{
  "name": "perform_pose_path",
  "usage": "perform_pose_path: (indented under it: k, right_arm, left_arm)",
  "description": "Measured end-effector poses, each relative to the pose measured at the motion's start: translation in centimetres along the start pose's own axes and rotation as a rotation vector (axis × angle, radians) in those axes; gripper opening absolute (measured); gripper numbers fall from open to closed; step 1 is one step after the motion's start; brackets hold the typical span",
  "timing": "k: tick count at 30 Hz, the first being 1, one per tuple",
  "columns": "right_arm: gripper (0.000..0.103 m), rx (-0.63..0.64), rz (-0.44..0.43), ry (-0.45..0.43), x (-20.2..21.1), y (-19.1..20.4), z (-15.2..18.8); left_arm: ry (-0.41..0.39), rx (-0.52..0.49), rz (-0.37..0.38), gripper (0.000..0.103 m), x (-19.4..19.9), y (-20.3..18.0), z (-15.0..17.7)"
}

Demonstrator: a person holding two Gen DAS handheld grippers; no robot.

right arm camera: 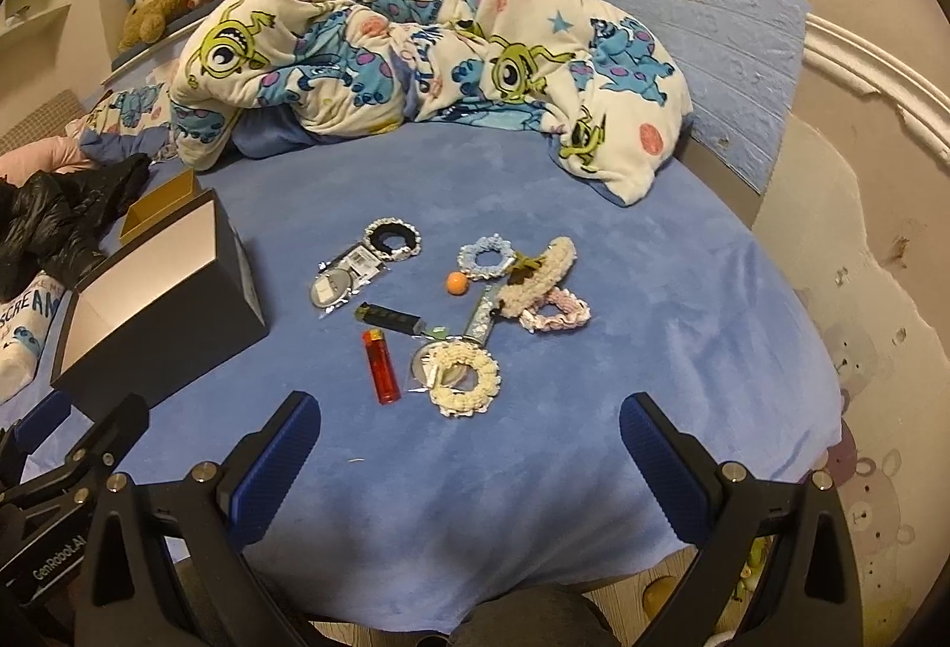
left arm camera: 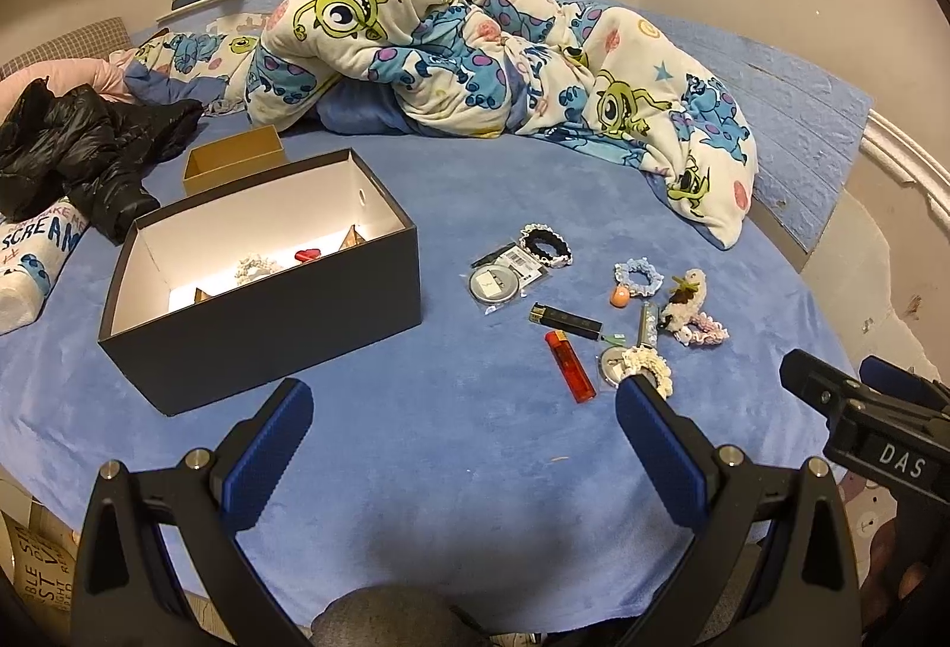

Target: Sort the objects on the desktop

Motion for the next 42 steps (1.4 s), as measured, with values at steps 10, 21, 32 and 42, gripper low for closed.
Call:
perform_pose_path:
  k: [10, 21, 32, 42]
  right_arm:
    - [0.103, -0.033, -0.016, -0.007, -0.2, -1.2, 0.2]
    - [0.103, -0.068, -0.018, -0.017, -0.4, -3.4, 0.3]
    - [0.103, -0.136, 0.012, -0.018, -1.9, -7.4, 0.3]
    - [0.103, -0.163, 0.016, -0.018, -4.0, -9.3, 0.7]
  left_arm:
    - [0.005, -0.020, 0.024, 0.103, -0.7, -1.0, 0.1]
    - [0.048, -0.051, 0.132, 0.103, -4.3, -4.9, 0.4]
    - [0.131, -0.123, 0.201, 0.103, -11.9, -12.0, 1.0]
    - [0.166, -0.181, 0.205, 0.103, -18.5, -14.9, 1.3]
Point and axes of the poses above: each gripper's, at about its wrist camera, not at the fingertips, and x roughly against the way its jaws point, y to its left, z to its underside, the point moved 3 cm from there along -x, roughly the way its jaws point, and after that the axes turned 14 degrees about -z, right-handed, at the moved point
